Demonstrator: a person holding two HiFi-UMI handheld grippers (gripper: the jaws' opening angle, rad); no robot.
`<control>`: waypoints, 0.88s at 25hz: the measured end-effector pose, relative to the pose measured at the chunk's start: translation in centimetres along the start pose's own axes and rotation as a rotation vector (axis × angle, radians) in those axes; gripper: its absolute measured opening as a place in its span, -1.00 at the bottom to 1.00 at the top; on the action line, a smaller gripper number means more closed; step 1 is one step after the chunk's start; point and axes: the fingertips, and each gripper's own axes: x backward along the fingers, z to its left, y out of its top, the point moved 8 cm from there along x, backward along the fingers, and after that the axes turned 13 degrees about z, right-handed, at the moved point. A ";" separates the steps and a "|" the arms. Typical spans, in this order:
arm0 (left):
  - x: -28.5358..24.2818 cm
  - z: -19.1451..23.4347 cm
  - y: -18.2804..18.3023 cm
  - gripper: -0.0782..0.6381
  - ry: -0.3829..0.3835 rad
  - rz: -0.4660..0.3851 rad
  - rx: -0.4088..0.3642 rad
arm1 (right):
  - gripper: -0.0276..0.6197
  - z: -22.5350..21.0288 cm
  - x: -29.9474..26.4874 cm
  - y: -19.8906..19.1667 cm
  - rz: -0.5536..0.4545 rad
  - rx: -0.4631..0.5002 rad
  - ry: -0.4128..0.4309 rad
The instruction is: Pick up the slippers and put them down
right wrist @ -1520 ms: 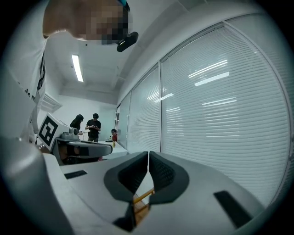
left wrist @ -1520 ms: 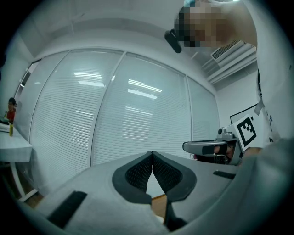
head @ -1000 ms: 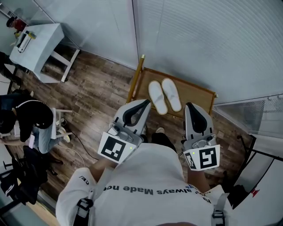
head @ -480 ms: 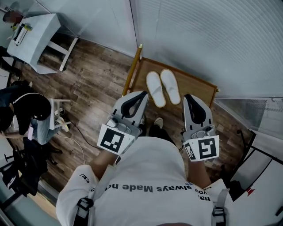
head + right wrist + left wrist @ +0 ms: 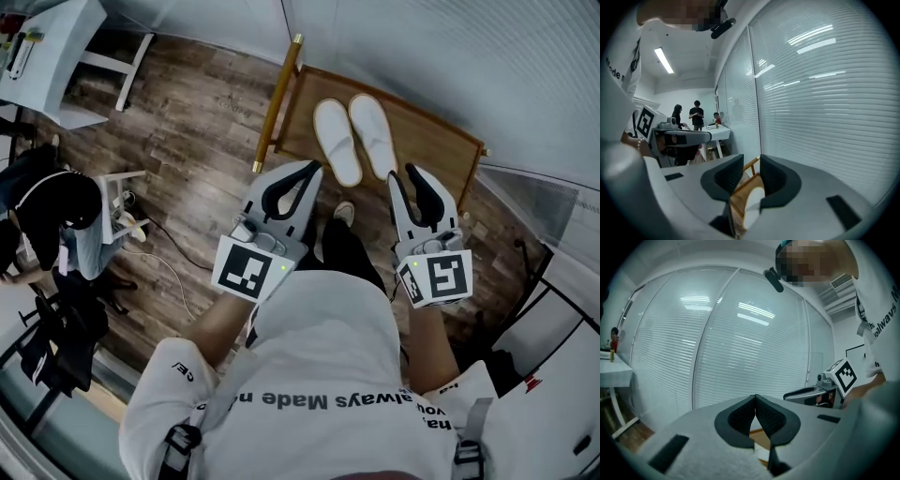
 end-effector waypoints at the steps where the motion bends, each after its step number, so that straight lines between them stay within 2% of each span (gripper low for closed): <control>1: -0.3 0.1 -0.5 -0.75 0.000 0.006 -0.002 | -0.61 -0.2 -0.7 -1.0 0.018 -0.015 0.001; 4: -1.7 0.5 -2.5 -0.75 0.006 0.021 -0.021 | -0.54 -1.0 -3.1 -4.0 0.073 -0.050 -0.003; 11: -5.1 1.5 -7.8 -0.75 0.006 0.081 -0.025 | -0.53 -2.6 -8.8 -10.6 0.169 -0.077 0.011; 22: -10.5 3.6 -16.5 -0.75 0.010 0.145 0.016 | -0.40 -5.4 -17.0 -19.9 0.303 -0.145 0.027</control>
